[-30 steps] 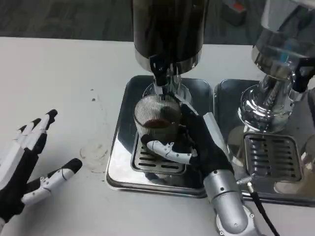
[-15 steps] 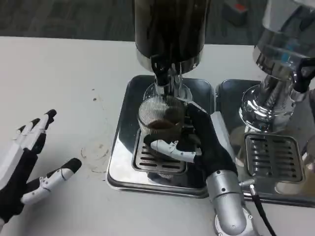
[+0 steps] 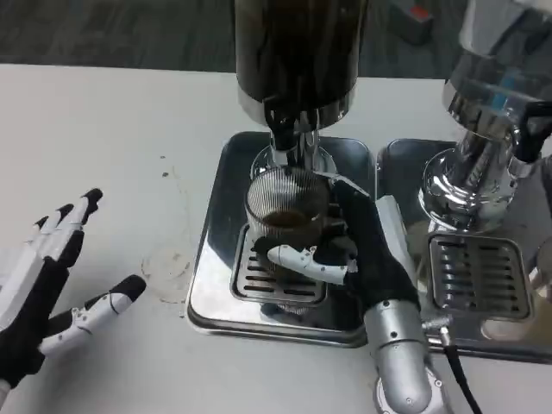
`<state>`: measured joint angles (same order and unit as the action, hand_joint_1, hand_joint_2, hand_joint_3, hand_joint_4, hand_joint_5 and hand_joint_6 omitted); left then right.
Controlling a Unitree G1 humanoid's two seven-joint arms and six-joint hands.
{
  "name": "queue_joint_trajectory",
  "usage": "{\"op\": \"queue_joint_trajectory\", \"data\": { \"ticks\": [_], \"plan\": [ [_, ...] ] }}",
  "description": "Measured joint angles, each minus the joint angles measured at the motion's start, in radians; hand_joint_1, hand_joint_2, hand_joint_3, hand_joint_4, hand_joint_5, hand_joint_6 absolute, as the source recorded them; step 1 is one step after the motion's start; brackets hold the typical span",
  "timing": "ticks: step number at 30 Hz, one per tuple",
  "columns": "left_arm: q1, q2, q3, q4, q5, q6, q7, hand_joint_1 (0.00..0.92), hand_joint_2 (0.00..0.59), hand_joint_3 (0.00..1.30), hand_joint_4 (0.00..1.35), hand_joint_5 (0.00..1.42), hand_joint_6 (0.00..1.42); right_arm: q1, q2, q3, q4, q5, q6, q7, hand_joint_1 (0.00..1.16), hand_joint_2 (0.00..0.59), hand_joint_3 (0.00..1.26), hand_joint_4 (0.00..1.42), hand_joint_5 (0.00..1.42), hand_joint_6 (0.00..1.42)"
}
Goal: Grasp the cup under the faucet to collect the drink, then remove the cup.
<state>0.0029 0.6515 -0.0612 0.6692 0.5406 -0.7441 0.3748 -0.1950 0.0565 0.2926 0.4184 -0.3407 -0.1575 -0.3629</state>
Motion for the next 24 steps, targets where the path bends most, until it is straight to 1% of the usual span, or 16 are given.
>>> {"op": "queue_joint_trajectory", "data": {
  "ticks": [3, 7, 10, 17, 24],
  "plan": [
    [0.000, 0.000, 0.000, 0.000, -0.006, 0.000, -0.002, 0.000, 0.174, 0.00, 0.00, 0.01, 0.00, 0.005, 0.000, 0.000, 0.000, -0.006, -0.008, -0.018, 1.15, 0.191, 0.50, 0.57, 0.68, 0.80],
    [-0.001, 0.000, -0.001, 0.000, -0.012, 0.000, -0.008, 0.000, 0.174, 0.00, 0.00, 0.01, 0.00, 0.016, 0.000, 0.001, -0.002, -0.021, -0.020, -0.043, 1.16, 0.179, 0.51, 0.58, 0.71, 0.88],
    [-0.003, 0.000, -0.003, 0.002, -0.016, 0.000, -0.014, 0.000, 0.174, 0.00, 0.00, 0.01, 0.00, 0.030, 0.000, 0.000, -0.012, -0.026, -0.025, -0.055, 1.16, 0.167, 0.51, 0.58, 0.72, 0.90],
    [-0.005, -0.002, -0.007, 0.009, -0.016, 0.000, -0.014, 0.000, 0.174, 0.00, 0.00, 0.01, 0.00, 0.049, -0.001, 0.000, -0.036, -0.030, -0.025, -0.059, 1.16, 0.173, 0.51, 0.58, 0.72, 0.92],
    [-0.008, -0.003, -0.018, 0.013, -0.017, 0.000, -0.014, 0.000, 0.174, 0.00, 0.00, 0.01, 0.00, 0.070, -0.005, 0.001, -0.103, -0.031, -0.014, -0.038, 1.15, 0.177, 0.51, 0.58, 0.72, 0.92]
  ]
}}
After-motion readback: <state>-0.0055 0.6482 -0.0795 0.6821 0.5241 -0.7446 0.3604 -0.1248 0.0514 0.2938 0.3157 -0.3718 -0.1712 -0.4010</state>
